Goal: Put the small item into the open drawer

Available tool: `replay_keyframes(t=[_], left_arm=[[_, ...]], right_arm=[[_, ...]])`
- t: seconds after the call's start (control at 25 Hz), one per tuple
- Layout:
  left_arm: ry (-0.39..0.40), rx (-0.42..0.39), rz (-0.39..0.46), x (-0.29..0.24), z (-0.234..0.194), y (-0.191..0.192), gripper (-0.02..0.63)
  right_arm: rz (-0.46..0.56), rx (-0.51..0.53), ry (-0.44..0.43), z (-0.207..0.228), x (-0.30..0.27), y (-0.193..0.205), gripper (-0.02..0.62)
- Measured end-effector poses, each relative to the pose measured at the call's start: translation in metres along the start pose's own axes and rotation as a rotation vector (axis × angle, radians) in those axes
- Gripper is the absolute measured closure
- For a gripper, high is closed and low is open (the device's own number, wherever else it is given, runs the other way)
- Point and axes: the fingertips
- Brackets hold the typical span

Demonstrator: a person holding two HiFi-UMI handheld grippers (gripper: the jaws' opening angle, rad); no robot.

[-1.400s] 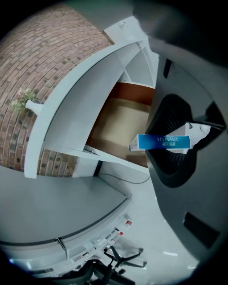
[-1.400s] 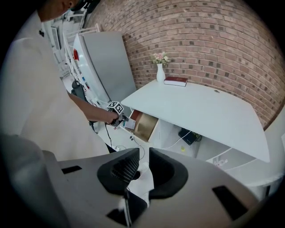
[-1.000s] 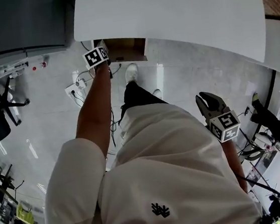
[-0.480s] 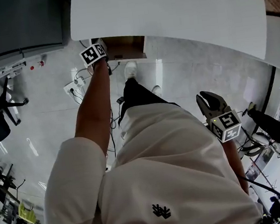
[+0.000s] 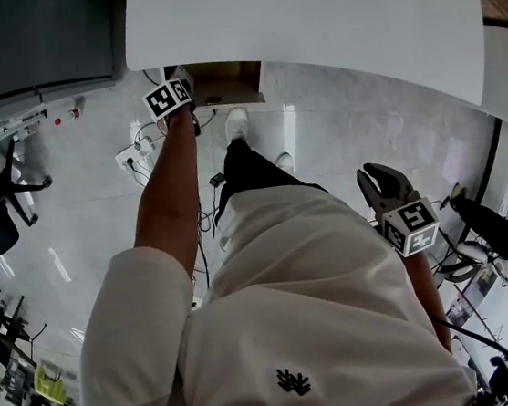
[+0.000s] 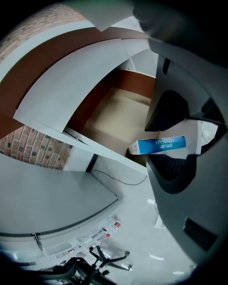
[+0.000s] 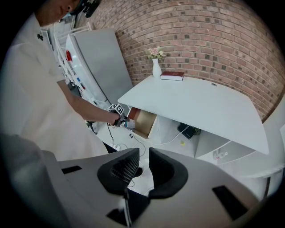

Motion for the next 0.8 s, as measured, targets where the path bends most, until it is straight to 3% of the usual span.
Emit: replay_keyframes(t=[0.36,0.8], left_arm=[[0.011,-0.012,0.031,0.020,0.008,0.004,0.407],[0.022,-0.035,0.087,0.066,0.035,0.035,0.397]], right_arm=[[0.026,0.017,-0.027,-0.002,0.004,0.008,0.505],[0.092,0.047,-0.069,0.007,0.031,0.031,0.505]])
Point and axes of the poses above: the fingertips, and each gripper's own axes: x backward along the fingers, z to its right, y out of its underside, and after that the axes turned 1 degree about z, right-handed
